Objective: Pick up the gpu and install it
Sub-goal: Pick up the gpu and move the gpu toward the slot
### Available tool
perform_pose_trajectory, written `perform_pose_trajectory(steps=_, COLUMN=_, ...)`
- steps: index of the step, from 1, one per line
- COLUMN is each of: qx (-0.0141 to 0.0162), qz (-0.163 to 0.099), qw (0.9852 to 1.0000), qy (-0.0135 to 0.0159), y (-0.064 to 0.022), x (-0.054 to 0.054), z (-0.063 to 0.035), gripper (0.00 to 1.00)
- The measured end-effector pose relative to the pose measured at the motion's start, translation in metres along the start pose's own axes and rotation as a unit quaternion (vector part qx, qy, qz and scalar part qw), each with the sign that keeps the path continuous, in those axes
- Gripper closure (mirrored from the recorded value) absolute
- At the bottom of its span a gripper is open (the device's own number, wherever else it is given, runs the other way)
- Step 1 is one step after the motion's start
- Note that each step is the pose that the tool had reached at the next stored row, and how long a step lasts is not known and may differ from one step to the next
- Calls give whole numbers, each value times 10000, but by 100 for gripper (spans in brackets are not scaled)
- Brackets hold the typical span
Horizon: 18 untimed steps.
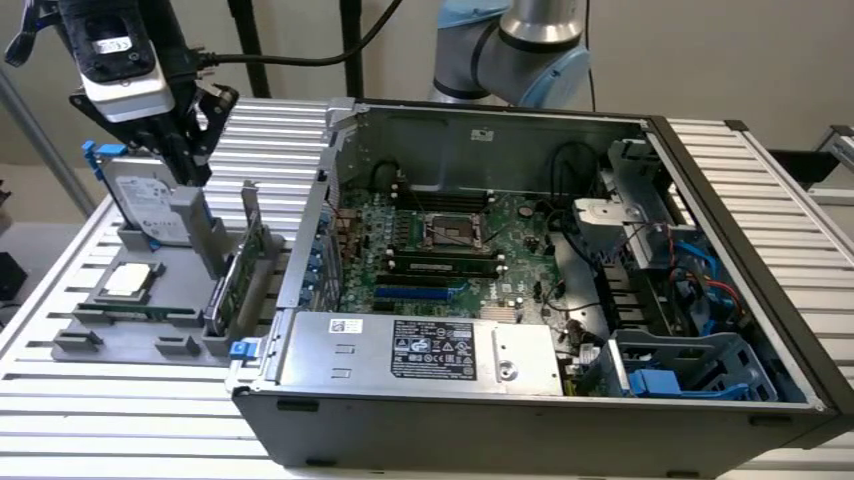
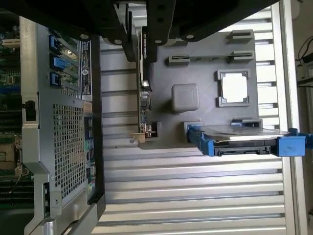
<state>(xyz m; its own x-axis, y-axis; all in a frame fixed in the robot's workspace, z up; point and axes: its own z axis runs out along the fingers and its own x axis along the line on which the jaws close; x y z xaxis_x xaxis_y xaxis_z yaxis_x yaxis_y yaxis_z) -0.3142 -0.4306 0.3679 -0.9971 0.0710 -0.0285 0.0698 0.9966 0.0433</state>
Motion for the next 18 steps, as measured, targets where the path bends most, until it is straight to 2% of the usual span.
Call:
perform_pose_trajectory(steps=6, qx=-1, qz=-1, qw=10000, qy=-1, y=-1, x=0, z=14, gripper=0)
perform_pose_trajectory(steps=18, qx=0, qz=0, qw=10000, qy=0, y=-16, x=6, z=229, gripper=0)
